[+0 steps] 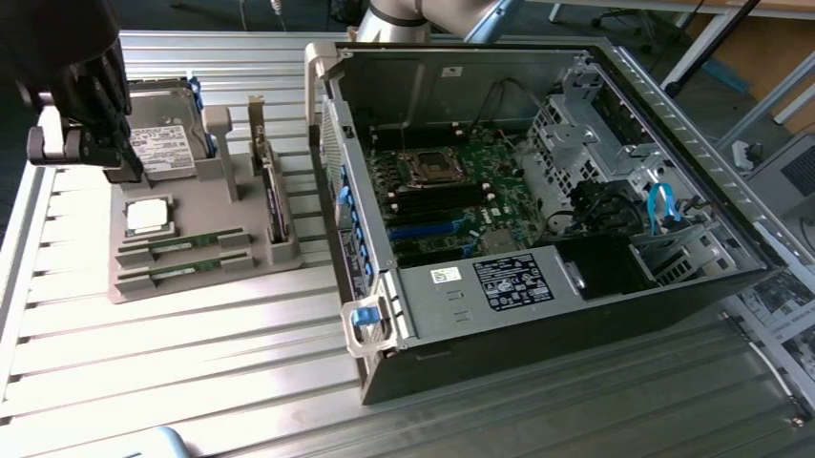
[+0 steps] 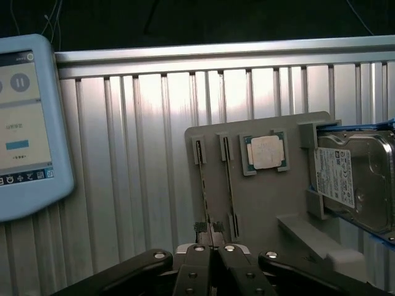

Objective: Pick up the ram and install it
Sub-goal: 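Pick up the ram and move it above insertion slot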

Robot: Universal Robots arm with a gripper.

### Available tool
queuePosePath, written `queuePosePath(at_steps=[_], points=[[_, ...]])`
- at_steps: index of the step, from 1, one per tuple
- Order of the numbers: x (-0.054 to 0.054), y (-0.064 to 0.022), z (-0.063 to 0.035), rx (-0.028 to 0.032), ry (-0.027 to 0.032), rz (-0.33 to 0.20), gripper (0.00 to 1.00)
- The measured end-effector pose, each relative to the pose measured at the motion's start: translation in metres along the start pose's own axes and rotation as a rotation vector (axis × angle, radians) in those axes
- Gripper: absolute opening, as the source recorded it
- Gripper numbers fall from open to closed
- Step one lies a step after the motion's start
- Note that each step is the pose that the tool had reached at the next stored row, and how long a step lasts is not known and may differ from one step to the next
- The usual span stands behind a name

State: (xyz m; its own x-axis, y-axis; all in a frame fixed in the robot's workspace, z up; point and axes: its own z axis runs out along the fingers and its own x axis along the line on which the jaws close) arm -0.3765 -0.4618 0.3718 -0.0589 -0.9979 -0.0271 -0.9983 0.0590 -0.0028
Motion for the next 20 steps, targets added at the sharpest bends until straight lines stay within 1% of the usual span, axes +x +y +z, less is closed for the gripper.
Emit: queuePosePath(at_steps=[4,5,6,7,8,9,20], points=[[0.0000,0.0000,0.0000,0.0000,0.0001,0.000,0.11],[0.0000,0.0000,0.0000,0.0000,0.0000,0.000,0.17],[0.0000,0.0000,0.0000,0.0000,0.0001,0.000,0.17],[0.0000,0.0000,0.0000,0.0000,0.0001,0.000,0.24],[0.0000,0.0000,0.0000,0.0000,0.0000,0.000,0.24],[0.0000,0.0000,0.0000,0.0000,0.0001,0.000,0.30],[0.0001,0.0001,0.0017,0.0000,0.0000,0.000,0.30]])
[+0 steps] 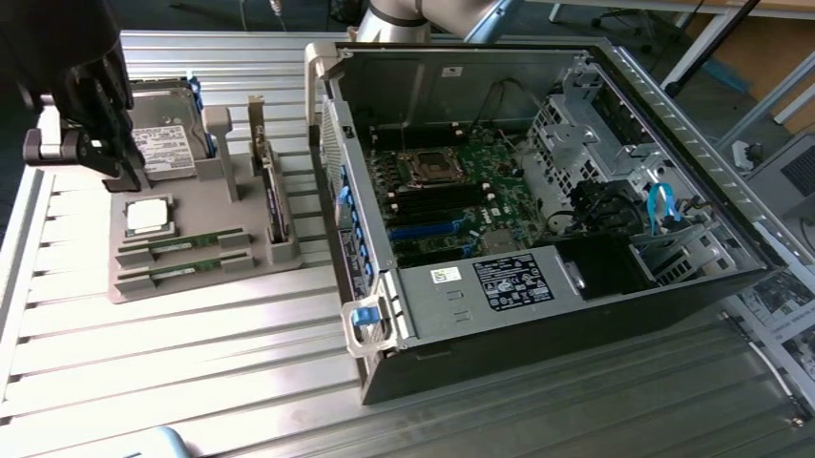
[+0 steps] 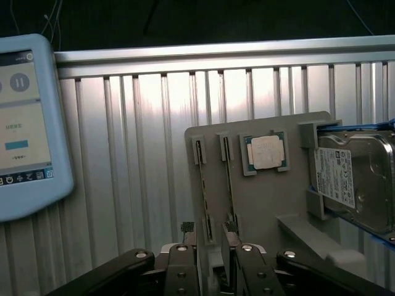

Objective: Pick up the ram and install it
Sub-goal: 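Pick up the ram and move it above insertion slot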

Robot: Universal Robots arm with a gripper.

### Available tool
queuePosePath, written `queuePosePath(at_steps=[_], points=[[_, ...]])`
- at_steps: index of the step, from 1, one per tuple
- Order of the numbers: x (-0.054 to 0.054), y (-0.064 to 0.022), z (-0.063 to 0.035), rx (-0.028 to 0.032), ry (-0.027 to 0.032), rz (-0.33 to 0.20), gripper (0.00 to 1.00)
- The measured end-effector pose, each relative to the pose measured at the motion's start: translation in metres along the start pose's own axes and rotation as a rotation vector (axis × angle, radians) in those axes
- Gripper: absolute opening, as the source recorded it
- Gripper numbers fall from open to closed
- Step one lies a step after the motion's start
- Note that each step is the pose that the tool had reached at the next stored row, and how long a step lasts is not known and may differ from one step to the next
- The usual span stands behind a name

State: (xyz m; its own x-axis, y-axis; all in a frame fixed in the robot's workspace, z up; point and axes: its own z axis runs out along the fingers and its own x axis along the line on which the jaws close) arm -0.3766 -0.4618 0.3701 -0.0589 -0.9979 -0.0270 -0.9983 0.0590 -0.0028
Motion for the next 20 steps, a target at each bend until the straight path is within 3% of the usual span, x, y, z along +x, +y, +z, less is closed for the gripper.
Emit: queuePosePath(at_steps=[20], points=[[0.0001,-0.0018,0.0085,-0.0001,0.0001,-0.001,0.30]])
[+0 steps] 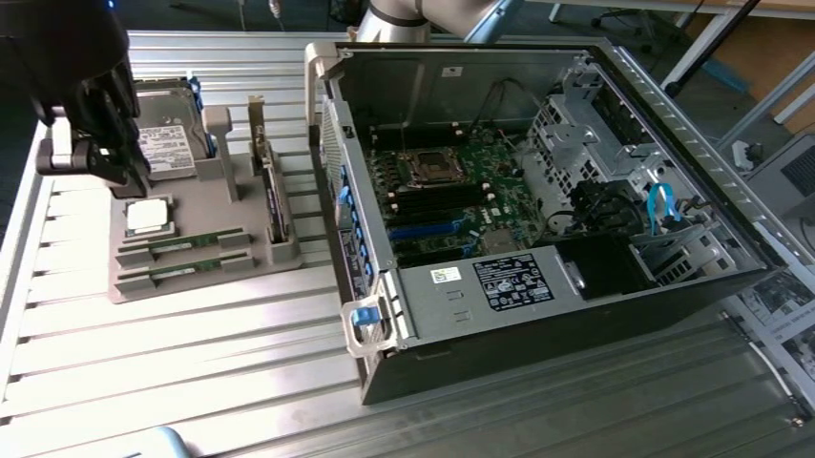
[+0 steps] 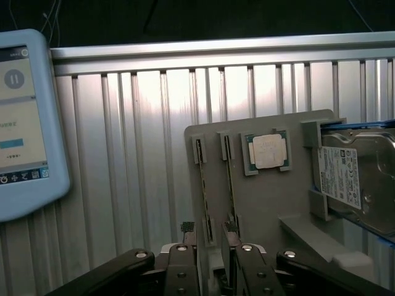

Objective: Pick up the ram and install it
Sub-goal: 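Pick up the ram and move it above insertion slot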

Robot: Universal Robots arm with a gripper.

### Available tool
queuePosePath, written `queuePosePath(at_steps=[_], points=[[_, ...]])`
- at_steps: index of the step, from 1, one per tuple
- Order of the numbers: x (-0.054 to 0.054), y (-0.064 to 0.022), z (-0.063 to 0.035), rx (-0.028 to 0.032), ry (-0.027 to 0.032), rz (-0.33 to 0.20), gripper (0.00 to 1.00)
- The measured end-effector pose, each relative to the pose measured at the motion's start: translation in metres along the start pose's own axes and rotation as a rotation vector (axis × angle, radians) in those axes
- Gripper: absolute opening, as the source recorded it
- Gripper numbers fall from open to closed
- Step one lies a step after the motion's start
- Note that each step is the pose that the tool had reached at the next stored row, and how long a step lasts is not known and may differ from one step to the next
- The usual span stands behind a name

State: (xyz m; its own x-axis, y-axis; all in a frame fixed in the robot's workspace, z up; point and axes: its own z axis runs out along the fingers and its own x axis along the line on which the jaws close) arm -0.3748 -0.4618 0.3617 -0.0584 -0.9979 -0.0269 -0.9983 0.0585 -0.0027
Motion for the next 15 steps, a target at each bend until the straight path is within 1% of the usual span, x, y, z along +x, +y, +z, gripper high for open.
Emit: queuePosePath(at_steps=[15], points=[[0.0002,-0.0003,0.0048,-0.0001,0.0000,-0.003,0.30]])
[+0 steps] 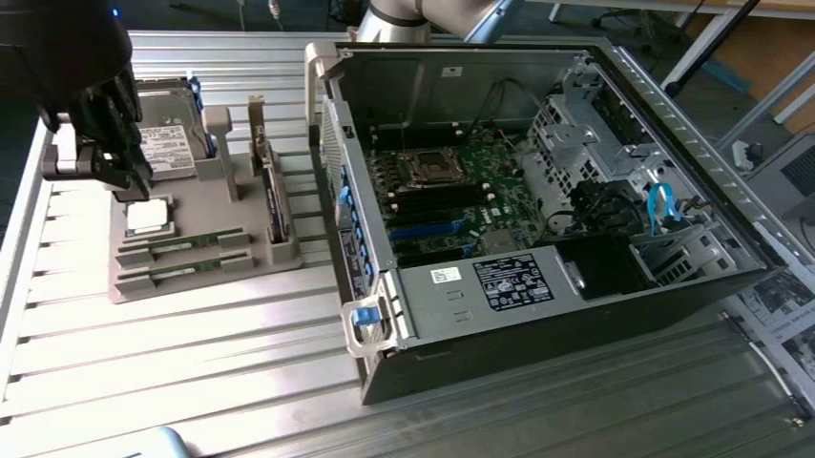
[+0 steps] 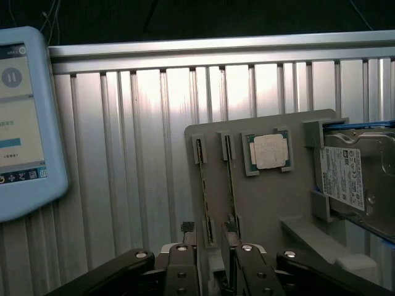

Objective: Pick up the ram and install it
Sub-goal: 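Pick up the ram and move it above insertion slot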

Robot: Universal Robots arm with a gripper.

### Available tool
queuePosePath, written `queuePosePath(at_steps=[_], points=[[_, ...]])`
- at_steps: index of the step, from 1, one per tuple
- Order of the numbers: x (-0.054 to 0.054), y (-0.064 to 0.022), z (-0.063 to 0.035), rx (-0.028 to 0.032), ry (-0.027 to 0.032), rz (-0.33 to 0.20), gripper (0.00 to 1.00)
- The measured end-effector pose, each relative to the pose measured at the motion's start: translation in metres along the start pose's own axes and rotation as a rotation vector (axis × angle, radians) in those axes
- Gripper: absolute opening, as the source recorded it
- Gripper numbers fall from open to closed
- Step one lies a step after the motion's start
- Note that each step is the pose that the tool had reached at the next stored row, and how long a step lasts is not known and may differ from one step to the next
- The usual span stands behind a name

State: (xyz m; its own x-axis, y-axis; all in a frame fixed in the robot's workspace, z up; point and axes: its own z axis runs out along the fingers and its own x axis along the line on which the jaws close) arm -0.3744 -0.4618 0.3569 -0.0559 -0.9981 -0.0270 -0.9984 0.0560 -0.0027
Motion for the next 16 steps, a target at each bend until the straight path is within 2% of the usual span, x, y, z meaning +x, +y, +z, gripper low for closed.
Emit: queuePosePath(at_steps=[16], points=[[0.0001,0.0000,0.0047,0.0000,0.0000,-0.002,0.30]])
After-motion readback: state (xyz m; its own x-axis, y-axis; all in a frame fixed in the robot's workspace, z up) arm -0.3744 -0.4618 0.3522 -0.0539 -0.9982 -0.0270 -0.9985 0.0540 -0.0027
